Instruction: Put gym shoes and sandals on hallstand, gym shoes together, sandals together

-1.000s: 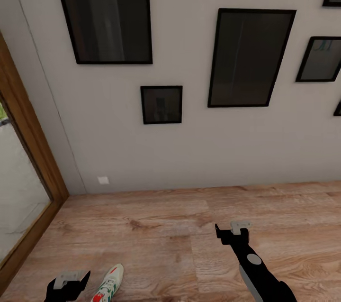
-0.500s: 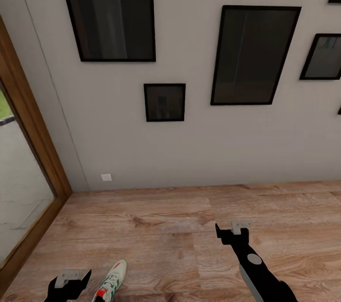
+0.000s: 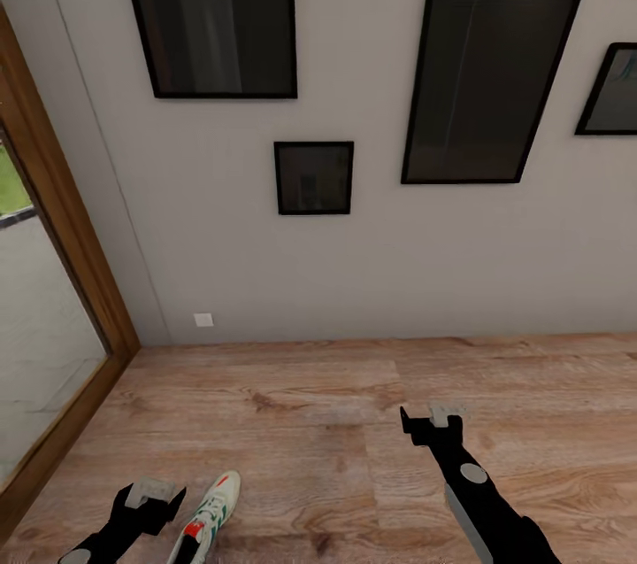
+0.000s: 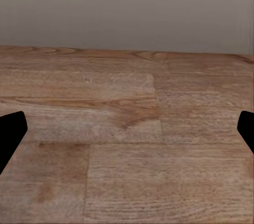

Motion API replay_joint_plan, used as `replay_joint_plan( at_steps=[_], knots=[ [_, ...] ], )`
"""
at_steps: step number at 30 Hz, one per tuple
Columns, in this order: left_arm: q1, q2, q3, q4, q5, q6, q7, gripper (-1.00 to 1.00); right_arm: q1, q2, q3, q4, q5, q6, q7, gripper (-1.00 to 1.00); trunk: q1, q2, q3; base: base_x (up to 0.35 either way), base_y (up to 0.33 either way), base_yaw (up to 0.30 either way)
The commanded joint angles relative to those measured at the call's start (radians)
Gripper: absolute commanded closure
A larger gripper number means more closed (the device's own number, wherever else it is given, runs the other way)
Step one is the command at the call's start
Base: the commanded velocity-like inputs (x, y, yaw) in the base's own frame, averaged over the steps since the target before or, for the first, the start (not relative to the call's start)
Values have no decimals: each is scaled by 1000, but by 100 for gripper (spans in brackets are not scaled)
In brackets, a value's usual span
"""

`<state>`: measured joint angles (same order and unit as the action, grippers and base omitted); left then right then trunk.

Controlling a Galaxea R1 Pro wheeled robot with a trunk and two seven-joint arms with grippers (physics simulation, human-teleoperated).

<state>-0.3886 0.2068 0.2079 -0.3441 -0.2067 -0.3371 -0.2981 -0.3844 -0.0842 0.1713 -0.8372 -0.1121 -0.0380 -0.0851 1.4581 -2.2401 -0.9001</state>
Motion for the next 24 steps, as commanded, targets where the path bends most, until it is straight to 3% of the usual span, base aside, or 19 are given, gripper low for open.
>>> replay_joint_plan(
  at_steps=[1, 5, 9, 18, 24],
  knots=[
    [-10, -1, 9, 0, -22, 15, -6, -100, -1, -2, 7, -15, -11, 8, -8, -100, 4, -8, -6, 0, 0, 122],
    [-48, -6, 10, -3, -83, 132, -9, -100, -1, -1, 7, -125, -11, 120, -9, -100, 19, -36, -25, 0, 0, 124],
    [-61, -9, 10, -4, -109, 179, -10, -100, -1, -2, 7, -258, -11, 228, -9, -100, 34, -64, -43, 0, 0, 126],
    [-62, -7, 8, 2, -117, 189, -10, -100, -1, -6, 6, -318, -10, 265, -9, -100, 69, -127, -85, 0, 0, 126],
    [-62, -8, 9, 6, -117, 188, -10, -100, -1, -8, -38, -319, -10, 266, -8, -100, 92, -169, -113, 0, 0, 121]
  ],
)
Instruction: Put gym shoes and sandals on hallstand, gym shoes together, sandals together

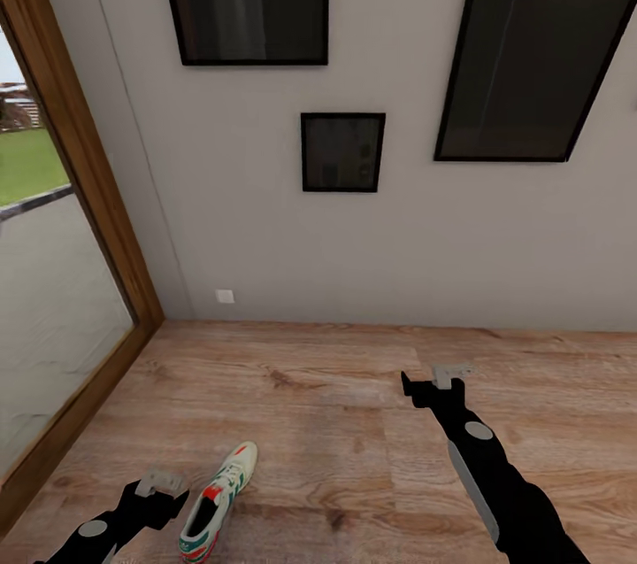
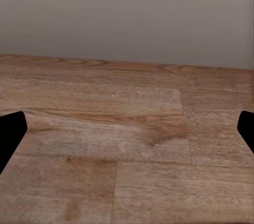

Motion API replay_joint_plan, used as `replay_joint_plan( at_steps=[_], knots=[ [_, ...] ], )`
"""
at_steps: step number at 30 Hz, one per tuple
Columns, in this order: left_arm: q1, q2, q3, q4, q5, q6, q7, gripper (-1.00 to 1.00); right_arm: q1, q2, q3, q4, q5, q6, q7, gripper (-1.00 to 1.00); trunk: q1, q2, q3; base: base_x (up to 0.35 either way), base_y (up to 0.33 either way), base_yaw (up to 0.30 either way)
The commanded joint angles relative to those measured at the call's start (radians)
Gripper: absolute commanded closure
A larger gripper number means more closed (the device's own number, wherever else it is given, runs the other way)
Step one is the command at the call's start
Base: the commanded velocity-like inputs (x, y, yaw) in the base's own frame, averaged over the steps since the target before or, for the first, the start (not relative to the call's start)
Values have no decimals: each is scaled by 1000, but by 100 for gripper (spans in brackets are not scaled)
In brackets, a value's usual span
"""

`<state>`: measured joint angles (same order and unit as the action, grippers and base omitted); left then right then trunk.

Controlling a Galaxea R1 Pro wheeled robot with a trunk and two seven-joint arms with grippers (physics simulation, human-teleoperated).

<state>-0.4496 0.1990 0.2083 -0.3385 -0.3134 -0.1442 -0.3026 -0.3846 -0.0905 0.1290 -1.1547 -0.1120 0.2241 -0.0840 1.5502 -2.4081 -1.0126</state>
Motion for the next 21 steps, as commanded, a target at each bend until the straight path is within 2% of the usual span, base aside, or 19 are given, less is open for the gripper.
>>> replay_joint_plan(
  at_steps=[1, 4, 13, 21],
  knots=[
    [-1, -1, 9, 1, -10, -5, -6, -100, 0, -1, -2, -2, -10, 4, -9, -100, 4, -8, -6, 0, 0, 103],
    [0, -3, 9, 3, -10, -6, -6, -100, 0, -2, -23, -2, -10, 4, -8, -100, 15, -29, -20, 0, 0, 76],
    [-1, -11, 9, 0, -11, -7, -6, -100, 0, -2, -29, -6, -9, 6, -8, -100, 50, -92, -52, 0, 0, 18],
    [-1, -18, -17, -4, -10, -7, -6, -100, 1, -2, -29, -6, -7, 6, -8, -100, 53, -94, -84, 0, 0, 0]
  ],
)
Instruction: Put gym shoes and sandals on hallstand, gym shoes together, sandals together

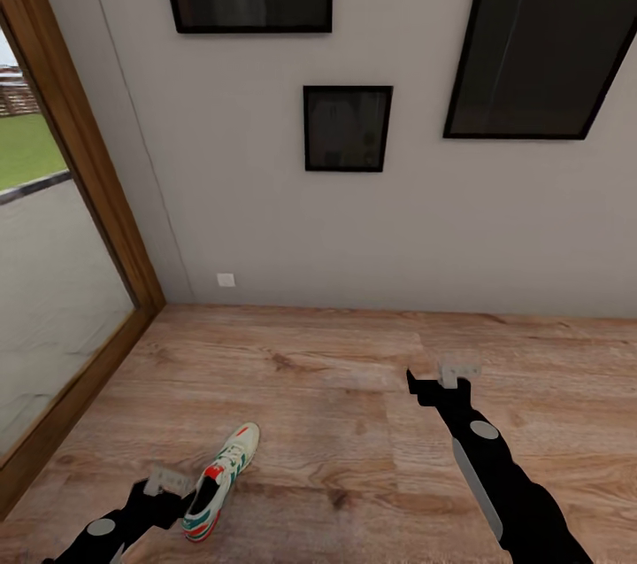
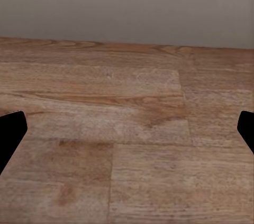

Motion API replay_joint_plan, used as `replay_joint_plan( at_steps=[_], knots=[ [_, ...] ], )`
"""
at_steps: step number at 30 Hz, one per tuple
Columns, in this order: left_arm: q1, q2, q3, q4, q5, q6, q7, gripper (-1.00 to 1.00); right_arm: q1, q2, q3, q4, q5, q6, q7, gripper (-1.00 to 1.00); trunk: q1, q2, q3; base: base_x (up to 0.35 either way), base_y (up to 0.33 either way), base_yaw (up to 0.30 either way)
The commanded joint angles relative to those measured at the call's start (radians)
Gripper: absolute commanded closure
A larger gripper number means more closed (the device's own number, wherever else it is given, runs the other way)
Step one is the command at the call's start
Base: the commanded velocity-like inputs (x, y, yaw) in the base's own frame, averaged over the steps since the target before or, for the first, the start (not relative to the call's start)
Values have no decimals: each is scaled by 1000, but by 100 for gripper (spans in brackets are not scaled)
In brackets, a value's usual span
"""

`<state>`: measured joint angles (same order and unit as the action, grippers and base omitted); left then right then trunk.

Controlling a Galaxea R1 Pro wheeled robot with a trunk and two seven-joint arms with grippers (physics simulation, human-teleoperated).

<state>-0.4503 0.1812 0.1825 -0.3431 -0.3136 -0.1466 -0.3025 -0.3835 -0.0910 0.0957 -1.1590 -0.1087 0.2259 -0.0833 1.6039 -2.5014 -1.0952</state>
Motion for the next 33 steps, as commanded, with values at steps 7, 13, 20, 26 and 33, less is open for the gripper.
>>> replay_joint_plan(
  at_steps=[7, 13, 20, 26, 33],
  knots=[
    [-1, -1, 2, 0, -10, -5, -6, -100, -1, -1, 2, -3, -12, 6, -9, -100, 3, -2, -28, 0, 0, 0],
    [-1, -1, 0, -2, -10, -5, -6, -100, 0, -1, 1, -3, -12, 7, -9, -100, 6, -3, -49, 0, 0, -143],
    [-3, -2, 0, -6, -8, -6, -6, -100, -1, -1, 2, -2, -12, 7, -9, -100, 9, -5, -73, 0, 0, -269],
    [-12, -20, 1, -24, -8, -7, -6, -100, -1, -1, 2, -4, -12, 7, -9, -100, 11, -6, -92, 0, 0, -281],
    [-12, -22, 2, -25, -8, -35, -5, -100, -1, -1, 3, -4, -12, 7, -9, -100, 11, -6, -88, 0, 0, -282]
  ],
)
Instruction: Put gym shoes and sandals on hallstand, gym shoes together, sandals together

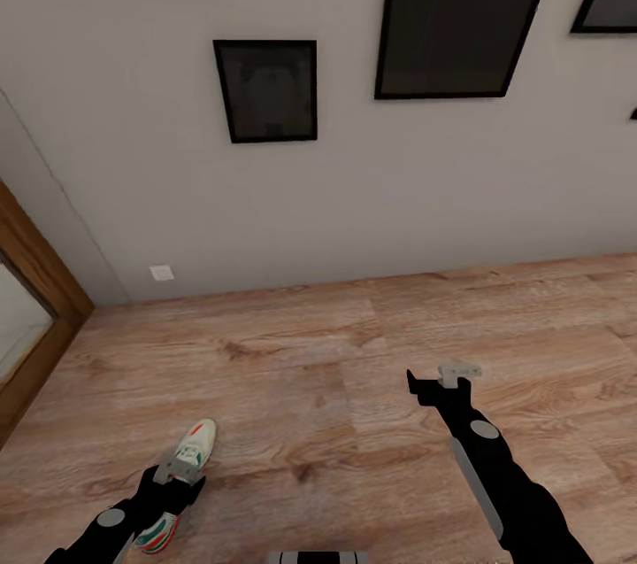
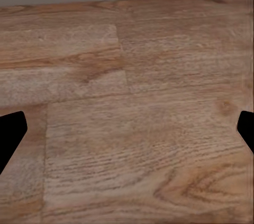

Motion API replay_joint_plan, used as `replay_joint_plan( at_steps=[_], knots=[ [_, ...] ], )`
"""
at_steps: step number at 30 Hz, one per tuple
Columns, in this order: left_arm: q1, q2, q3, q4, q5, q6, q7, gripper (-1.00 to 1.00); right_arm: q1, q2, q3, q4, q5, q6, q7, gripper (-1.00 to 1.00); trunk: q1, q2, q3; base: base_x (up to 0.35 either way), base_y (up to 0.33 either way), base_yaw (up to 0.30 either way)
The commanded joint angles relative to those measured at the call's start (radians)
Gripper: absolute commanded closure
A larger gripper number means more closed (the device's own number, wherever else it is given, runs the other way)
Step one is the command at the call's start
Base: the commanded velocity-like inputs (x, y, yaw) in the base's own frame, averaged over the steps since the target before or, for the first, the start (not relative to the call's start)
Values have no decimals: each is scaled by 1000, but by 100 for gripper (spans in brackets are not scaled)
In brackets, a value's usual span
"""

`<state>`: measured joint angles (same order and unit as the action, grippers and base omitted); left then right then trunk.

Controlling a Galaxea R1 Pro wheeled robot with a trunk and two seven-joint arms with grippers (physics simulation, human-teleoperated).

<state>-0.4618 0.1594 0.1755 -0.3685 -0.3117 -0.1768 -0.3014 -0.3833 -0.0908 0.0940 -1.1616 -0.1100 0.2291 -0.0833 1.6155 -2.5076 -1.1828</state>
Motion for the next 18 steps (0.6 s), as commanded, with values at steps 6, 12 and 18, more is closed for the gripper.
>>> replay_joint_plan(
  at_steps=[6, 12, 18],
  knots=[
    [4, 1, 14, 2, -8, -28, -6, -100, -1, -1, 4, -1, -10, 4, -9, -100, 0, 0, 1, 0, 0, -149],
    [7, 5, 18, 7, -6, -35, -6, -100, -1, -1, 5, -1, -10, 4, -9, -100, 0, 0, 2, 0, 0, -39],
    [9, 8, 19, 9, -6, -38, -5, -100, -1, 0, 6, -2, -11, 4, -10, -100, 0, 0, 2, 0, 0, -6]
  ],
)
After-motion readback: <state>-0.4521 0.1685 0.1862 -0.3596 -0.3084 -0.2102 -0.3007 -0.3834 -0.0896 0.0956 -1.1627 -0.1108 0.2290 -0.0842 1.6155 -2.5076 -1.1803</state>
